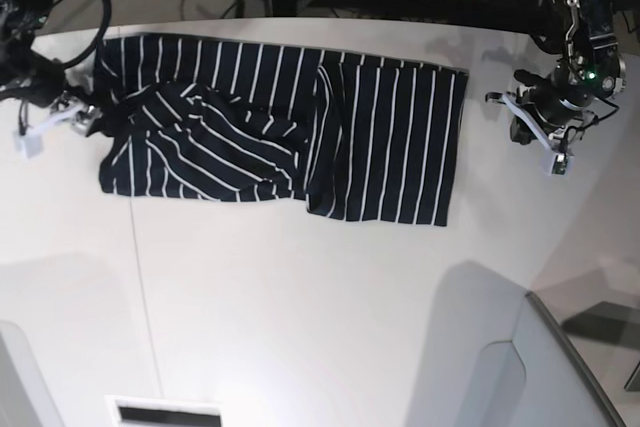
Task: Layout the t-shirt on the table in an organized manner, then fold the t-shirt properly
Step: 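Grasp both shirt ends and push them toward each other with both grippers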
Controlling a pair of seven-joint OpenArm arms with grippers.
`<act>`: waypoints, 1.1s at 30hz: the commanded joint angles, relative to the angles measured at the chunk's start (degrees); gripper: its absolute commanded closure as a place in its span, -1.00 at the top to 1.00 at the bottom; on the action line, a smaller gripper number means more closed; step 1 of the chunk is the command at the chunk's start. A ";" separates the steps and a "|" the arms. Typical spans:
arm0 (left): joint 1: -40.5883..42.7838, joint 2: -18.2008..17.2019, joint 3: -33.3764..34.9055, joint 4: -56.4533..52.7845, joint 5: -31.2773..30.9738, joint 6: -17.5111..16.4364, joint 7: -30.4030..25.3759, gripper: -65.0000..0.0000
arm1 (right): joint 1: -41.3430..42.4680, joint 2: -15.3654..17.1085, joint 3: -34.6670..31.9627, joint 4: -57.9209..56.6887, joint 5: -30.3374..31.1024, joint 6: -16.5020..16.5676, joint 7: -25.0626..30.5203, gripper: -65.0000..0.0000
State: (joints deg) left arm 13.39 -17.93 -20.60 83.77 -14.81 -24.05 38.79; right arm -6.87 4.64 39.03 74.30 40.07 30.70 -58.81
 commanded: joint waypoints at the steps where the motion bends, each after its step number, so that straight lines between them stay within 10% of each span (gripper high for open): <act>1: -1.04 -0.40 -0.37 0.41 -0.27 0.01 -1.11 -1.00 | 0.50 0.85 -1.62 0.73 1.29 0.55 -0.05 0.81; 33: -7.63 3.47 11.85 -13.74 -0.27 -0.08 -9.38 -1.00 | 2.43 0.41 -16.04 -5.25 1.46 0.12 4.17 0.80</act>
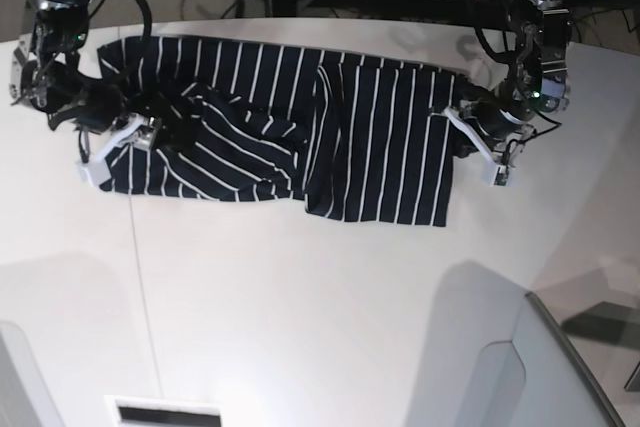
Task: Layout the t-shirt on the table in an organized manner, then fold the t-shirt properly
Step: 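Grasp both shirt ends and push them toward each other with both grippers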
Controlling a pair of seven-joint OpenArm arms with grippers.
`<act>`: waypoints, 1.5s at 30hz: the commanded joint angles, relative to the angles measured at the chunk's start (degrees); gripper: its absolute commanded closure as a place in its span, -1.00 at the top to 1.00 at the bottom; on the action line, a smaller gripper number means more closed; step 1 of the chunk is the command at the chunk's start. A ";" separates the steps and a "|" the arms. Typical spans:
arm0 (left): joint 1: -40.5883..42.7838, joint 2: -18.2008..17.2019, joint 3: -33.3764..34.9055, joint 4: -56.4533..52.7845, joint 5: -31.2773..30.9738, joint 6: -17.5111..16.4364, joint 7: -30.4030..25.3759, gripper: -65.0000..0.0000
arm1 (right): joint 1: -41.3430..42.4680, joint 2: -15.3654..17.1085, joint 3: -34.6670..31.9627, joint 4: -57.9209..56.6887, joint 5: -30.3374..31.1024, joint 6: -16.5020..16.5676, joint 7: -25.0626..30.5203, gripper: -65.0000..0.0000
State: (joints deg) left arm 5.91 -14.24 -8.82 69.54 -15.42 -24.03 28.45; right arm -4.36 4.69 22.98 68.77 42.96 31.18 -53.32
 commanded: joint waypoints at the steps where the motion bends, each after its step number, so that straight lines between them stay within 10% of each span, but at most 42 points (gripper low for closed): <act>1: -0.15 -0.05 0.07 0.48 0.34 -0.10 0.96 -1.00 | -0.08 0.37 0.01 0.19 -1.42 -0.37 -1.32 0.80; 6: -0.15 0.83 0.07 0.57 0.34 -0.10 0.96 -1.00 | 0.36 0.54 0.27 -0.25 -1.69 -0.37 -1.23 0.72; 14: -0.86 0.92 2.53 0.57 0.34 -0.10 0.96 -1.00 | 1.94 0.63 0.09 -0.33 -1.77 -0.37 -1.14 -0.33; 24: -2.53 1.01 6.31 0.31 0.43 -0.10 1.05 -1.00 | 3.26 2.83 0.01 0.02 -1.86 -0.63 -1.14 -1.00; 35: -7.19 -0.93 18.18 -0.04 0.43 -0.10 1.05 -1.00 | 3.26 4.76 -0.78 16.19 -1.86 -15.49 -9.58 -1.00; 45: -10.97 -0.05 26.09 -0.04 0.34 -0.10 1.14 -1.00 | 3.26 2.83 -16.96 24.55 -1.77 -30.96 -10.37 -0.99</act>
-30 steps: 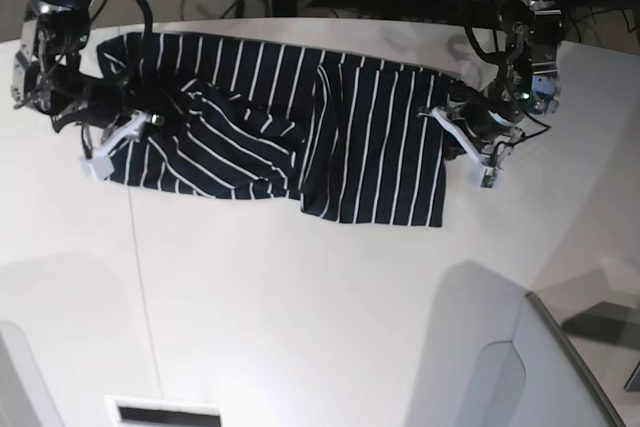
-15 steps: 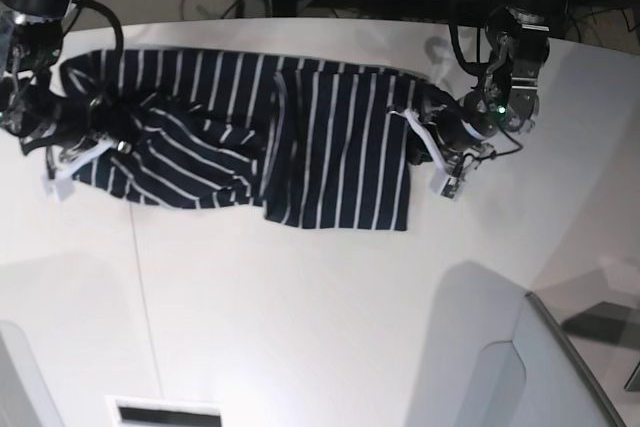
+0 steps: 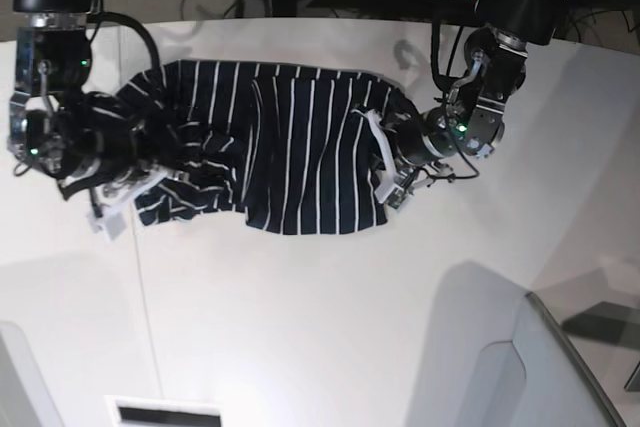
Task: Layout the t-shirt on the table in an organized manner, then fold the t-shirt properly
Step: 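Grasp both shirt ends and push them toward each other with both grippers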
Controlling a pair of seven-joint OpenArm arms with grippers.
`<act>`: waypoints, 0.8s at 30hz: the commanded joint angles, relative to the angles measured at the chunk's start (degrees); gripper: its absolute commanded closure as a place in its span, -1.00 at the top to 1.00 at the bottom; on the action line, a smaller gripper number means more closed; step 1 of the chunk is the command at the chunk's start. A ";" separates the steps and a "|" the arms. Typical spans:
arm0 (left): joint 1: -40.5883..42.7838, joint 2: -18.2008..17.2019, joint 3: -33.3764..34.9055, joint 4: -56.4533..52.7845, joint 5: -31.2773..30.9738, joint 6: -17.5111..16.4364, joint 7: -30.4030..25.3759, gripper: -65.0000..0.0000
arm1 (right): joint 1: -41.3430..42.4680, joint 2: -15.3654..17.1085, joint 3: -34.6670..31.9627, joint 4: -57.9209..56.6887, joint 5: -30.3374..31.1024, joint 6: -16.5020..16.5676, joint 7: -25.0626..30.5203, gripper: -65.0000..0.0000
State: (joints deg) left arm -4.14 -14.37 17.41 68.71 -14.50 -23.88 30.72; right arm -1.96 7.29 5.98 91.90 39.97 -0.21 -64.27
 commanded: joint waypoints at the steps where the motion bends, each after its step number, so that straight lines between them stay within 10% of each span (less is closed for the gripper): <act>1: -0.91 0.09 -0.05 0.79 -0.57 -0.25 -1.14 -1.00 | 0.95 -0.48 -0.75 1.86 1.22 -0.10 0.58 -0.99; 11: -0.74 -1.23 -0.66 0.88 -0.57 -0.25 -1.14 -1.00 | 4.90 -4.96 -10.77 2.56 1.13 -7.84 0.67 -0.99; 24: -0.39 -2.46 -0.75 1.40 -0.57 -0.25 -1.14 -1.00 | 6.22 -5.66 -20.62 -3.94 1.13 -8.28 7.35 -0.99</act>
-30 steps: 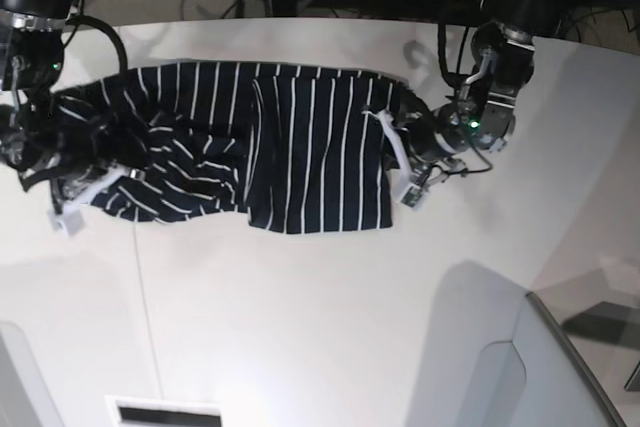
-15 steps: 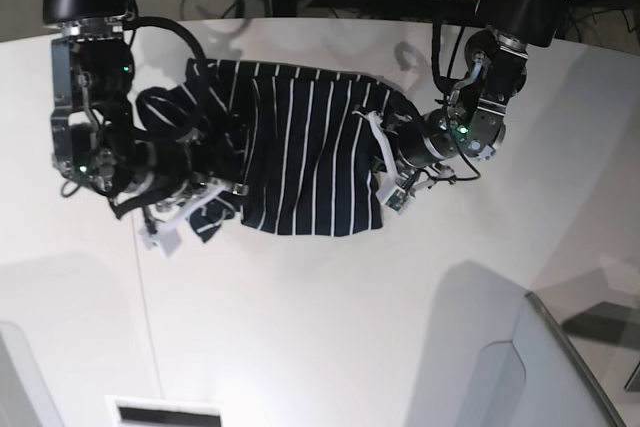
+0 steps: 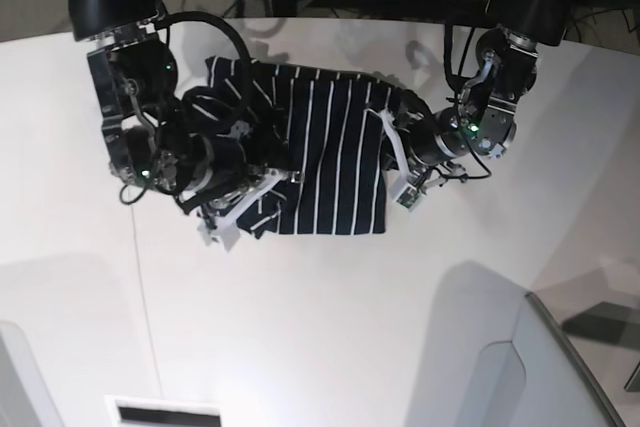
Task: Layout the t-shirt on the table in an organized manner, then fold the t-shirt properly
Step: 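Grasp both shirt ends and push them toward each other with both grippers, then press and tuck the folded shirt edges with the right gripper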
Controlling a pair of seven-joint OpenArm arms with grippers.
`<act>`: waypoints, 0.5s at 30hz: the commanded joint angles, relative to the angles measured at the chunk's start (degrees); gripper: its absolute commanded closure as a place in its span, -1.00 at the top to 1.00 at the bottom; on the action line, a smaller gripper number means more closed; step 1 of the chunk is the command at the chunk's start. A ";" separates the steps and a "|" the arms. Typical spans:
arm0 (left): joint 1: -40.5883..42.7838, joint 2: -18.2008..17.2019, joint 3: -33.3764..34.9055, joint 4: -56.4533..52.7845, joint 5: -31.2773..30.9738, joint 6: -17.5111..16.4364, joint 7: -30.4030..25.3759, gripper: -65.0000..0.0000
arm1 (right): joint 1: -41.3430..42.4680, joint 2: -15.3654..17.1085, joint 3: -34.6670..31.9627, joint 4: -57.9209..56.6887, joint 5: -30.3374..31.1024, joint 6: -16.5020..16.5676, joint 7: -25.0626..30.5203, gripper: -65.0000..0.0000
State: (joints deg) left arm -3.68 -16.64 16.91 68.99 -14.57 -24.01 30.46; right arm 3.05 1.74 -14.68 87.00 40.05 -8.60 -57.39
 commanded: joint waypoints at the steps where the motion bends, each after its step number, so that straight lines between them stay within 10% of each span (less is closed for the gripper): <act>1: -0.84 -0.19 -0.25 1.12 -0.51 -0.12 -0.88 -1.00 | 1.39 -0.11 -0.66 0.78 1.05 0.12 1.08 -0.99; 15: 5.05 -8.89 -4.29 12.90 -0.60 -0.03 -0.17 -1.00 | 5.61 0.33 -7.35 -1.86 0.96 -8.94 4.42 -0.99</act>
State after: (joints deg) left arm 1.89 -24.69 12.78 81.14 -14.98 -24.21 30.81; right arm 7.55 2.17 -22.13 84.20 40.27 -17.61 -53.52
